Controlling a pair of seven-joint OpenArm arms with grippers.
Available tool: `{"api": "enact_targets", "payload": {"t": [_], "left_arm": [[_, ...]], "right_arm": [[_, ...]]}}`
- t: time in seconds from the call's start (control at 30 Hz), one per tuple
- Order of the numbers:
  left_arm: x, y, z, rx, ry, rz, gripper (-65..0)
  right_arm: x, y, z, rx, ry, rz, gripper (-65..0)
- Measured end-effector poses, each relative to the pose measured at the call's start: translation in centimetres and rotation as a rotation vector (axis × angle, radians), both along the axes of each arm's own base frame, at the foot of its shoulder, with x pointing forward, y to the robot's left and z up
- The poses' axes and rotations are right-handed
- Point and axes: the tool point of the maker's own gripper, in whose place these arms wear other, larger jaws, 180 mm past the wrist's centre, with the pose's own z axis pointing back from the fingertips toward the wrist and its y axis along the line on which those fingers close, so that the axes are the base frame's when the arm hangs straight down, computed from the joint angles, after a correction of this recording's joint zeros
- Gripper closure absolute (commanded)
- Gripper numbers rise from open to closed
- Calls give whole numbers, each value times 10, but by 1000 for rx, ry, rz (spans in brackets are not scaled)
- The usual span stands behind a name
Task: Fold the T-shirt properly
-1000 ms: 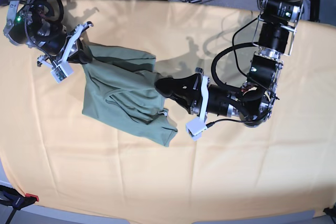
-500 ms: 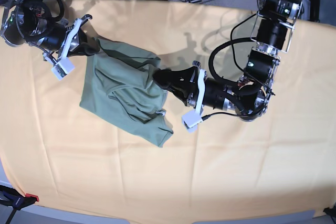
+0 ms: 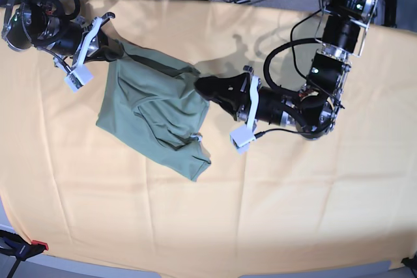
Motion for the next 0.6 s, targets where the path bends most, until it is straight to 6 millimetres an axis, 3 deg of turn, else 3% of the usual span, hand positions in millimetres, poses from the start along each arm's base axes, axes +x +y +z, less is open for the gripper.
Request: {"api": "enact_targets", "payload": {"t": [0.1,0.17,0.43,0.6], "left_arm": [[-10,2,-11,12,57,11,0],[-14,7,-15,28,66,11,0],[-15,23,-5,72,-7,-6,0],[-15,33,-8,97,-24,-8,0]], "right_arm": [[4,2,4,20,-26,-9,-219],[9,3,8,30,-46,-13,-267],[21,4,17,38,-88,-13,-268],[40,4,31,44,-155,-18,-268]]}}
